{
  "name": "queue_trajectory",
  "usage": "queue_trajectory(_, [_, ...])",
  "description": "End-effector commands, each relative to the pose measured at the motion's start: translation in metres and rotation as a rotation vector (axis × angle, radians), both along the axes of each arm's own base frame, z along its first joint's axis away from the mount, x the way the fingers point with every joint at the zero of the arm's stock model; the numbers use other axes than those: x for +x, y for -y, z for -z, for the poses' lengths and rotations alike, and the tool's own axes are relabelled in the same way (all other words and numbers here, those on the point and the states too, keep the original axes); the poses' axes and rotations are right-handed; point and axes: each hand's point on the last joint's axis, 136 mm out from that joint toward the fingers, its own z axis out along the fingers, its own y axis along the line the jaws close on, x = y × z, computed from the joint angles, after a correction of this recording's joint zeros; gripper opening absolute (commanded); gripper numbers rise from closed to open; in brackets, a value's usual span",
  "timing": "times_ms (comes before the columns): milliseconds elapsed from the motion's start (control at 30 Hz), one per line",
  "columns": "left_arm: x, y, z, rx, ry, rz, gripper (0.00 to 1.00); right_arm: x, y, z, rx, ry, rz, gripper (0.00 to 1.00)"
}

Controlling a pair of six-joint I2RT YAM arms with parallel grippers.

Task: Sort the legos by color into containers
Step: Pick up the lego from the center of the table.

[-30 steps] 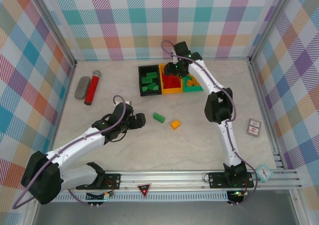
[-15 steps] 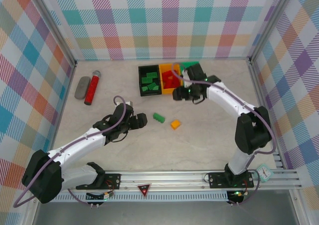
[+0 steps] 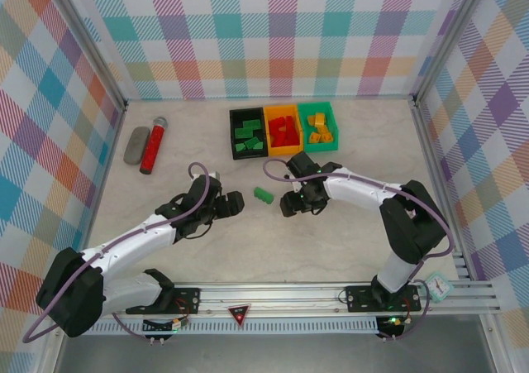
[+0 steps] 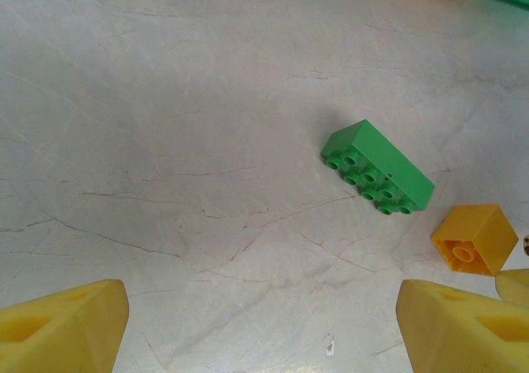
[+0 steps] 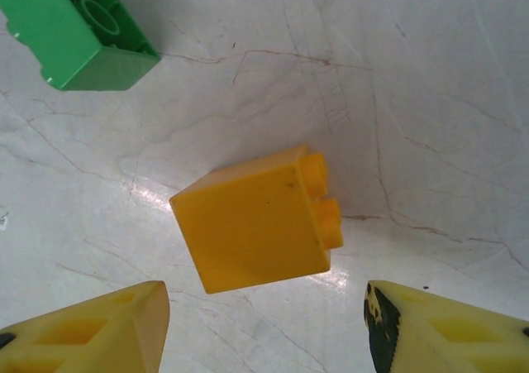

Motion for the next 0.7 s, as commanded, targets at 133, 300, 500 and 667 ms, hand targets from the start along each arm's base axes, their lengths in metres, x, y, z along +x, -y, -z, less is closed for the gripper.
queue_trajectory(133, [-0.002,0.008,-0.003,-0.034,0.003,0.013,0.84,0.013,-0.007,0.0,-0.014,0.033,0.017,0.65])
queue_trajectory(300, [-0.006,0.006,-0.004,-0.028,-0.003,0.008,0.84,0.015,-0.017,0.008,-0.021,0.02,0.0,0.63])
queue_trajectory(500, [-0.01,0.0,-0.009,-0.019,0.009,-0.003,0.84,0.013,-0.022,0.019,-0.029,0.001,-0.002,0.54])
queue_trajectory(667, [-0.01,-0.001,-0.01,-0.01,0.011,-0.001,0.85,0.012,-0.022,0.018,-0.023,0.003,0.0,0.4])
